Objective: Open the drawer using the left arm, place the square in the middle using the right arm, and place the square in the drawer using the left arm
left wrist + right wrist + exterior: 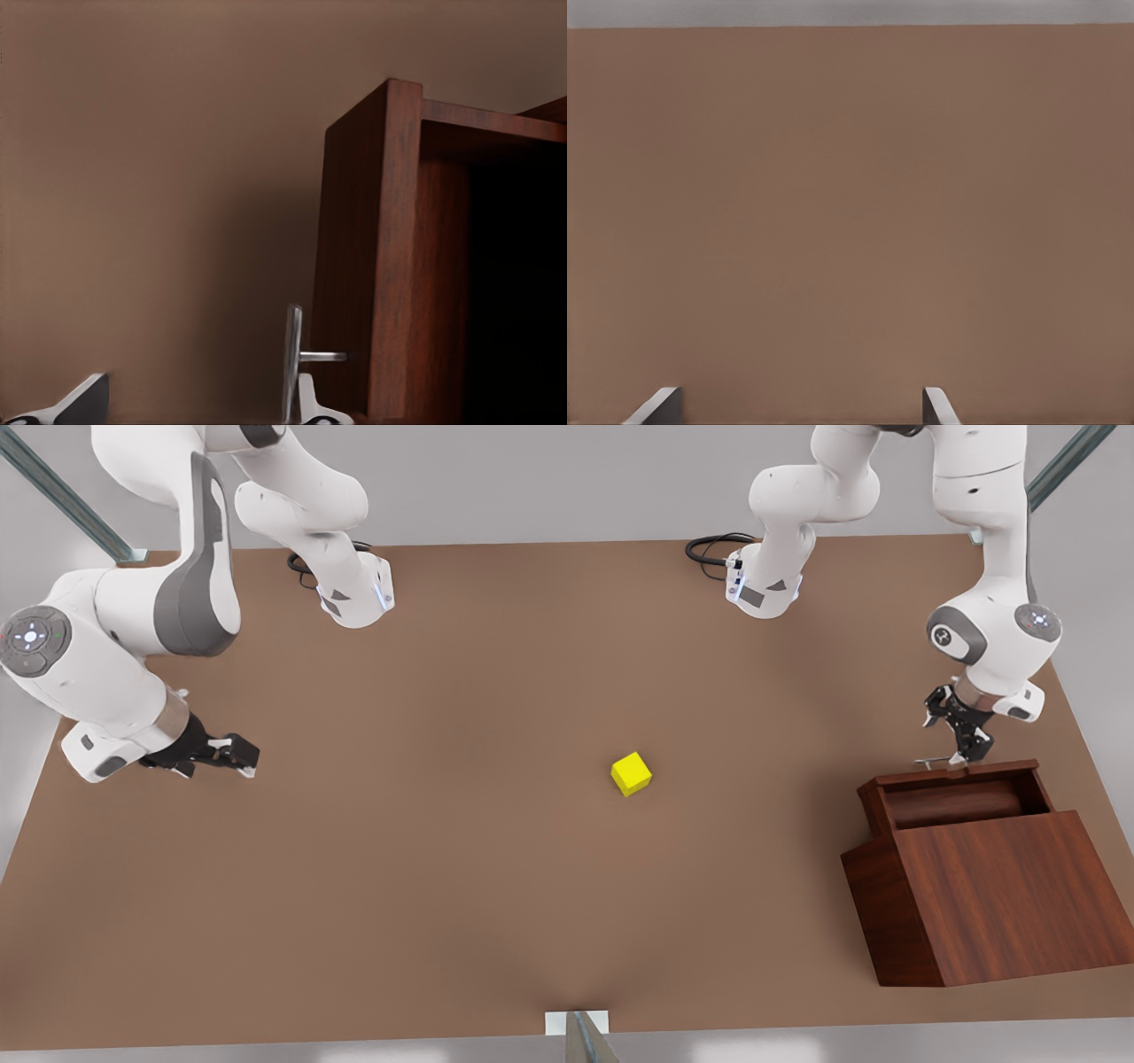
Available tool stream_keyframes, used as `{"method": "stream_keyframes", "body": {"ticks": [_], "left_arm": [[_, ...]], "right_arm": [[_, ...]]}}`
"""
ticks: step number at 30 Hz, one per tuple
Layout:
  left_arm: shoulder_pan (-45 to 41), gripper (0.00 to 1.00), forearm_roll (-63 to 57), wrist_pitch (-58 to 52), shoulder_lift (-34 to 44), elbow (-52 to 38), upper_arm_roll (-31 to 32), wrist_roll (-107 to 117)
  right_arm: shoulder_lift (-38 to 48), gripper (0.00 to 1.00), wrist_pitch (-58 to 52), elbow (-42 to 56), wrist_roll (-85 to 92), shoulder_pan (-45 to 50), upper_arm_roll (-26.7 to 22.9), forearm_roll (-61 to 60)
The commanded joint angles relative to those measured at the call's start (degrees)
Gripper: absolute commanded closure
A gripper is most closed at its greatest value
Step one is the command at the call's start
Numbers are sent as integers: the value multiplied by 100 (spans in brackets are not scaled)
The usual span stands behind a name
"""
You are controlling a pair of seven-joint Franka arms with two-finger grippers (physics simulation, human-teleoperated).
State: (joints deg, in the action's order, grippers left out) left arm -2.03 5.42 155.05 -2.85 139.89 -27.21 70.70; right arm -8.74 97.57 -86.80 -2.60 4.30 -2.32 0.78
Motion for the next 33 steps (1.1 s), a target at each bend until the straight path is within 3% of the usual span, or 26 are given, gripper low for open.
{"method": "stream_keyframes", "body": {"ticks": [1,9,11,13,15,17,19,20,22,24,26,30,33], "left_arm": [[19,0,-6,-1,13,20,-4,5],[19,0,-15,-273,390,249,-100,-4],[-86,0,-516,-1485,1269,118,-329,-4],[-341,0,-569,-2786,1375,-770,-311,-565],[-579,0,-490,-3358,902,-1639,4,-1689],[-1387,0,-253,-3859,128,-2782,189,-2868],[-1976,0,135,-4746,-804,-4294,181,-3765],[-2108,0,126,-5028,-1060,-4787,514,-4196],[-2108,0,47,-5055,-1095,-4840,1296,-5127],[-2117,0,64,-5265,-1727,-5587,1938,-5295],[-2196,0,-85,-5239,-1991,-5701,2562,-5637],[-2978,0,-841,-5064,-2386,-5666,2694,-7727],[-3330,0,-859,-4097,-2528,-5341,2694,-8608]], "right_arm": [[-5,0,-2,6,23,-52,-14,1],[-84,0,-494,682,428,-254,-208,-26],[-58,0,-511,726,436,-254,-208,-34],[-58,0,-511,735,419,-246,-199,-61],[-102,0,-442,735,410,-254,-199,-96],[-102,0,-432,770,419,-246,-199,-35],[-137,0,-424,770,419,-263,-208,-26],[-154,0,-432,770,410,-263,-208,-34],[-163,0,-441,770,419,-281,-524,-201],[-154,0,-494,884,436,-325,-533,-272],[-119,0,-503,893,463,-316,-560,-272],[-128,0,-503,893,471,-316,-551,-184],[-119,0,-511,893,463,-298,-551,-175]]}}
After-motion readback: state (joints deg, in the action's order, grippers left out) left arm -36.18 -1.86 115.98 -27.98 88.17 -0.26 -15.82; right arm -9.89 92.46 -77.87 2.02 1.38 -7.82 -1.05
